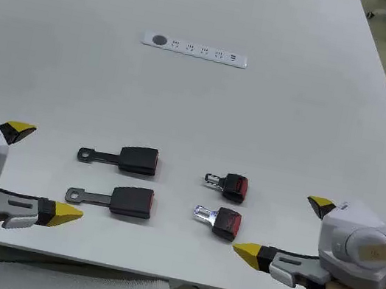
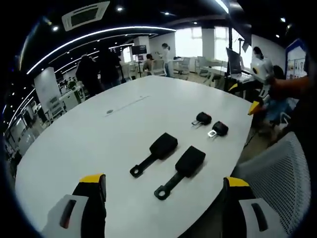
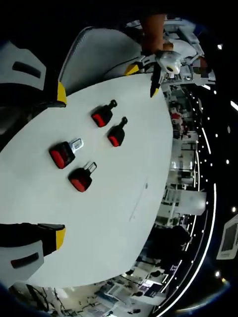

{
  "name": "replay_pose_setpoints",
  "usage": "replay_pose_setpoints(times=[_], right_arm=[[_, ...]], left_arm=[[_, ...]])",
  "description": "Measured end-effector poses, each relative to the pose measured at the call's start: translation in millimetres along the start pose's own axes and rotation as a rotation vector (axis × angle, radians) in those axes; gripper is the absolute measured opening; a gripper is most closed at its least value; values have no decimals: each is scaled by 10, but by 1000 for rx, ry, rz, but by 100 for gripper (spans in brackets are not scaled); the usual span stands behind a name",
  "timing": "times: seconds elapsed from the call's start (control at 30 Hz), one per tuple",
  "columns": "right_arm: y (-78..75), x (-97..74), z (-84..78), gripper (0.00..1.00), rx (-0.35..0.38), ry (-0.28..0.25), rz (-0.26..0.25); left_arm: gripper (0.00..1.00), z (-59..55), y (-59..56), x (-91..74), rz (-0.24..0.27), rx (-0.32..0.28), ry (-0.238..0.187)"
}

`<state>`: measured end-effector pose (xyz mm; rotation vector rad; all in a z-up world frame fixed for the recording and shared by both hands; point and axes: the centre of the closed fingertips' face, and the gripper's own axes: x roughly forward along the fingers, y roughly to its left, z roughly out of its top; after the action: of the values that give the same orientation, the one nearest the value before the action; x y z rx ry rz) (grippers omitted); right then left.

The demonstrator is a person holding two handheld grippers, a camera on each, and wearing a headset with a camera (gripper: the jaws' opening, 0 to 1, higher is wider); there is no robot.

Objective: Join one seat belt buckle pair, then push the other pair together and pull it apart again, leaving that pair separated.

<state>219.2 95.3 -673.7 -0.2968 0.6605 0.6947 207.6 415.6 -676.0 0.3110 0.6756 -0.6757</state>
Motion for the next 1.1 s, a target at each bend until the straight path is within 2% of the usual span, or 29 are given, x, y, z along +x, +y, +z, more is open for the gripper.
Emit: replay_pose_setpoints(times=[0.2,0.5,0.87,1.1], right_arm=[[-9,15,-44,98,-7,23,5],[-22,96,16,97,-10,28,14],[25,173,38,97,-42,43,47],[47,188,39,97,-59,49,55]], left_arm=[[97,51,6,56,0,-12,-14],[95,69,26,65,-4,-11,-4],[95,3,121,31,14,-33,14],[94,-2,112,47,0,-20,18]])
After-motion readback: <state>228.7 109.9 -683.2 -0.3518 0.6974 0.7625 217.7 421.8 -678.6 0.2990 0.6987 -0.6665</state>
